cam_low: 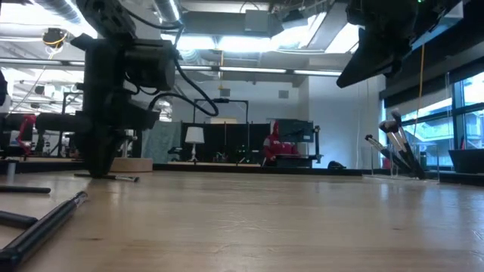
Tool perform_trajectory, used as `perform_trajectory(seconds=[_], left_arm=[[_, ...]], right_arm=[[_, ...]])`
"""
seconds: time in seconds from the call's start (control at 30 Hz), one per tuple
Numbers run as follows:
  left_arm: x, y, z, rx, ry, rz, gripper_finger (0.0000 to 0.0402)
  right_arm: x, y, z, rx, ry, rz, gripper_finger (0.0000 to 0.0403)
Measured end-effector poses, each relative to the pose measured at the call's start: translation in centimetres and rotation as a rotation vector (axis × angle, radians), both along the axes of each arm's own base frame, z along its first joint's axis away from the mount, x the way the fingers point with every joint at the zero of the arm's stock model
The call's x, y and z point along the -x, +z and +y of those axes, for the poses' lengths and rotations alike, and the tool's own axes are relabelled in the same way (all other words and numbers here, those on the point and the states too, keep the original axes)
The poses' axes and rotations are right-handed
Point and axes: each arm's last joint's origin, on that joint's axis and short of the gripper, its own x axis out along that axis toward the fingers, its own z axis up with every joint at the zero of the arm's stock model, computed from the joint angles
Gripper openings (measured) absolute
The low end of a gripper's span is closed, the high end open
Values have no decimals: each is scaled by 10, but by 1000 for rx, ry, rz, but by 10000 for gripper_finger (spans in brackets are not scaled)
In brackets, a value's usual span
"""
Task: Sort items
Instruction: Put the eyeshadow brush into the top section of the transparent organizer
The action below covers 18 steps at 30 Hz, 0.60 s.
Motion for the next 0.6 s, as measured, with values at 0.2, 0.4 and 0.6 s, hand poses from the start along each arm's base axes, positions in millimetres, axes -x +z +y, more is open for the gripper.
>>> perform_trajectory(seconds=[0.2,0.4,0.6], left_arm=[[-5,-1,1,-25,91,-67,14],[-10,1,1,-74,263,-155,20],[-27,13,3,-53,466,-321,32]], right_arm=[[0,0,0,-1,-1,-1,21],[0,0,0,-15,-13,-8,21],[0,-9,0,-39,-20,-41,21]])
